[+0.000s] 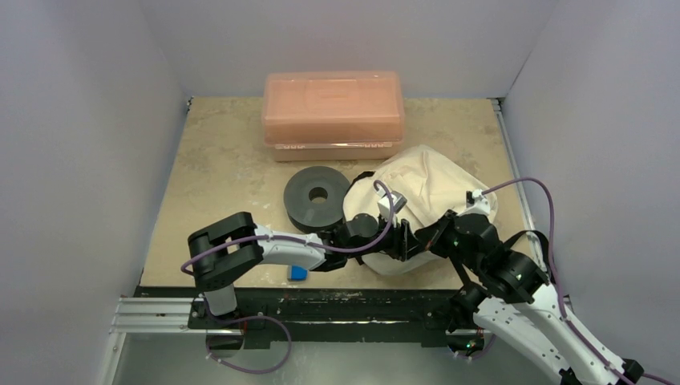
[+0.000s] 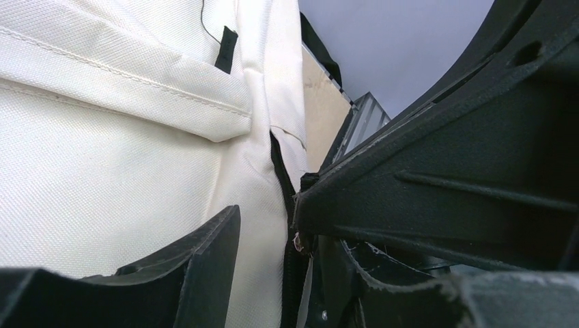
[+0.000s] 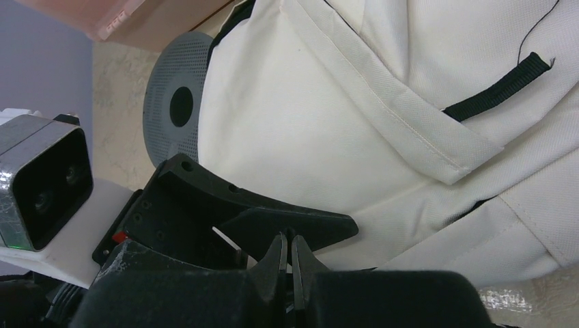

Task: Pack the student bag
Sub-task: Zip the student bag at the center of the board.

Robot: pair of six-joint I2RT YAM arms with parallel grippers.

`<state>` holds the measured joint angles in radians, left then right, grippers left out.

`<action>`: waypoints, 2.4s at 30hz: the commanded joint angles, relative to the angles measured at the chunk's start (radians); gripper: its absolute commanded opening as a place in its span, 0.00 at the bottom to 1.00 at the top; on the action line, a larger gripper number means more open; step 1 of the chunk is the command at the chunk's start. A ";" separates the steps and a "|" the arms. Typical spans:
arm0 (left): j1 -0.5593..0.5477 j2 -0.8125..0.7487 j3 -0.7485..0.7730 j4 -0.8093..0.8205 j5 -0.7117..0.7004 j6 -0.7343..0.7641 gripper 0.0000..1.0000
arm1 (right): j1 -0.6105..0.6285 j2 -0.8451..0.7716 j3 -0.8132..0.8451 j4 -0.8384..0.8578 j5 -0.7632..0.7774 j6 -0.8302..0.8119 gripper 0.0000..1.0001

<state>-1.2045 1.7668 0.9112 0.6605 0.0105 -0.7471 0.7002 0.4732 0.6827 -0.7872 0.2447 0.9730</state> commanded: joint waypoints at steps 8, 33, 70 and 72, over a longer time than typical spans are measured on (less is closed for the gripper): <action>0.013 -0.029 -0.047 0.274 -0.042 -0.103 0.27 | 0.007 -0.025 0.036 0.011 -0.002 0.022 0.00; 0.021 -0.018 -0.093 0.333 0.055 -0.060 0.00 | 0.005 0.154 0.082 -0.427 0.226 0.439 0.57; 0.105 -0.282 -0.320 -0.001 0.019 0.076 0.00 | -0.019 0.170 0.152 -0.556 0.841 0.670 0.00; 0.105 -0.304 -0.350 0.001 0.018 0.081 0.00 | -0.019 0.164 0.150 -0.555 0.845 0.672 0.00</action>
<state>-1.1187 1.5204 0.6270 0.7341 0.0444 -0.7242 0.7036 0.6586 0.7792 -1.2377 0.8295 1.6264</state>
